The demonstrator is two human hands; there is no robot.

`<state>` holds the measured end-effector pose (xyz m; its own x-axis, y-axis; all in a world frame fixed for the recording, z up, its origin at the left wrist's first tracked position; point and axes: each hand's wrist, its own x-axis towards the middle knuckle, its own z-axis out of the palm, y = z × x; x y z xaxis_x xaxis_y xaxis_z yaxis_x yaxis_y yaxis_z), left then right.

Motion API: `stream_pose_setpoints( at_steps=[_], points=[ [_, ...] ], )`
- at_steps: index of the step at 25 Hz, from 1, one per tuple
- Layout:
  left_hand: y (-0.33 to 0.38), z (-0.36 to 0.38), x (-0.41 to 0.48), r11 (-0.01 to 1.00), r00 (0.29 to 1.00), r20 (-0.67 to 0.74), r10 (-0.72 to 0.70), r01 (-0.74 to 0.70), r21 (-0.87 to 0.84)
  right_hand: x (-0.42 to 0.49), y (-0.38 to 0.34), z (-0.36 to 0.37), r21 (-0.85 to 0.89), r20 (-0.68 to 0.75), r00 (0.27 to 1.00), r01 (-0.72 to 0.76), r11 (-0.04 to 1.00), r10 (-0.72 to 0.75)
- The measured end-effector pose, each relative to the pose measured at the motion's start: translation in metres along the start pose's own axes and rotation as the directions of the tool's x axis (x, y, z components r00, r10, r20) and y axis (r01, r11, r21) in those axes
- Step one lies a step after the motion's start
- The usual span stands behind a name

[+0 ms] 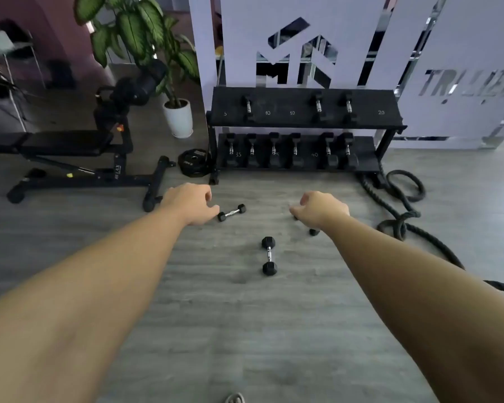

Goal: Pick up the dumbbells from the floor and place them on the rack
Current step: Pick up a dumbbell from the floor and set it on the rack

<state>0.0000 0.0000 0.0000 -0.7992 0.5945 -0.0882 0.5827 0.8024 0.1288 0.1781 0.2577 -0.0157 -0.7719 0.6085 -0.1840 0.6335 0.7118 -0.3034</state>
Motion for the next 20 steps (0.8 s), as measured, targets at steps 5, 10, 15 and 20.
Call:
stream_pose_setpoints(
  at_steps=[5,10,15,20],
  points=[
    [-0.022,0.004,0.081,1.0,0.996,0.092,-0.012,0.01,0.027,0.076,-0.036,0.013,-0.141,0.077,0.997,0.007,0.99,0.004],
    [-0.04,0.022,0.155,1.0,0.989,0.148,0.002,-0.006,0.022,0.168,-0.058,0.027,-0.174,0.111,0.993,0.068,0.982,-0.049],
    [-0.066,0.043,0.247,0.996,0.979,0.184,-0.082,0.072,0.059,0.291,-0.072,0.047,-0.16,0.159,0.981,0.133,0.978,-0.107],
    [-0.06,0.031,0.357,0.99,0.969,0.2,-0.143,0.139,0.031,0.409,-0.083,0.045,-0.298,0.227,0.954,0.258,0.919,-0.194]
  ],
)
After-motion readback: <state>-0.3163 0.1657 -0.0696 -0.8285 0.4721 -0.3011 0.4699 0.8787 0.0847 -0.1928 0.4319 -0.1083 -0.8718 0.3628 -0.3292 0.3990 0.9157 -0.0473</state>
